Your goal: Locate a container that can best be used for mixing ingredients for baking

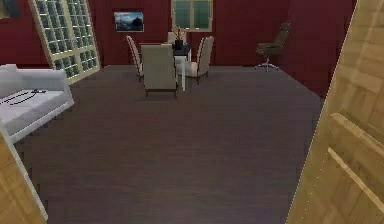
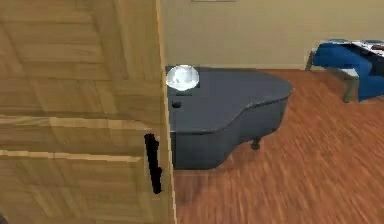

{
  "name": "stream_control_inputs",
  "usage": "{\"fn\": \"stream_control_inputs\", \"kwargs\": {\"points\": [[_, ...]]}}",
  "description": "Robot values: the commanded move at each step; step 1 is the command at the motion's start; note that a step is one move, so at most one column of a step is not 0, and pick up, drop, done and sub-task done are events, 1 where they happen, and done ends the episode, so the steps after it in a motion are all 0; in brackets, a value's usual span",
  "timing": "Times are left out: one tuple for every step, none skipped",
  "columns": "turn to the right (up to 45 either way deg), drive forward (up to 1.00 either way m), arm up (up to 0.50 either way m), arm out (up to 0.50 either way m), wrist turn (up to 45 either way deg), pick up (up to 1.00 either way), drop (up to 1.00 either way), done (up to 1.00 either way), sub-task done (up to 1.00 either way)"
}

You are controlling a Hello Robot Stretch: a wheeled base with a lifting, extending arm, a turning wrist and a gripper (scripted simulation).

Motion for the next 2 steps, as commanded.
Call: {"fn": "stream_control_inputs", "kwargs": {"points": [[0.0,1.0,0.0,0.0,0.0,0.0,0.0,0.0,0.0],[9.0,0.0,0.0,0.0,0.0,0.0,0.0,0.0,0.0]]}}
